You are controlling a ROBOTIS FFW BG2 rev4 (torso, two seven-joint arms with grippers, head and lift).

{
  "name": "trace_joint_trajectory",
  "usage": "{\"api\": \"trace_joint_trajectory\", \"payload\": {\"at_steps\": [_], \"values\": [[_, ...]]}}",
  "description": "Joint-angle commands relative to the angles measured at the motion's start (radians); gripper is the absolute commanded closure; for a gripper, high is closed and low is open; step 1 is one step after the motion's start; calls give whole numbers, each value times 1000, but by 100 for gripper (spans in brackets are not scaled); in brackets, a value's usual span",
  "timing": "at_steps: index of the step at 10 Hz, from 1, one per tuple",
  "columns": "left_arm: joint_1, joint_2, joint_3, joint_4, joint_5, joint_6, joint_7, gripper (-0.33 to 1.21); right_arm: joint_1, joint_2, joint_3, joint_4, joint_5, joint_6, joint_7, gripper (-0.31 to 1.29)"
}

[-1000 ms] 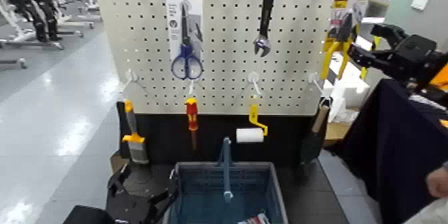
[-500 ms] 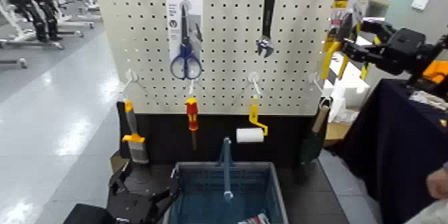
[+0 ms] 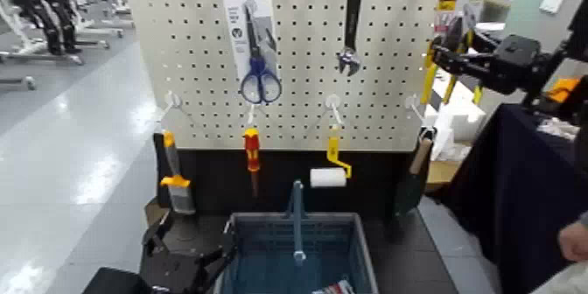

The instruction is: Put the yellow pliers into the crate.

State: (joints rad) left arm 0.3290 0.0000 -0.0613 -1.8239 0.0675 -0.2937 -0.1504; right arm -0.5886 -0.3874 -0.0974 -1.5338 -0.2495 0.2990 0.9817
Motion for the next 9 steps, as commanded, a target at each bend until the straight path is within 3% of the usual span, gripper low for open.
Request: {"api": "trace_joint_trajectory", "payload": {"at_steps": [1,3,9], "values": [[1,-15,-2,2,0,1,-1,13,-13,-8,5,1,6,8,0,76],[1,-17,-3,2,0,1,-3,13,-22,-13,5,-3,16,9,0,99],[1,-18,-5,3,0,5,-5,13,-34,-21,4,-11,52,12,-2,109]]}}
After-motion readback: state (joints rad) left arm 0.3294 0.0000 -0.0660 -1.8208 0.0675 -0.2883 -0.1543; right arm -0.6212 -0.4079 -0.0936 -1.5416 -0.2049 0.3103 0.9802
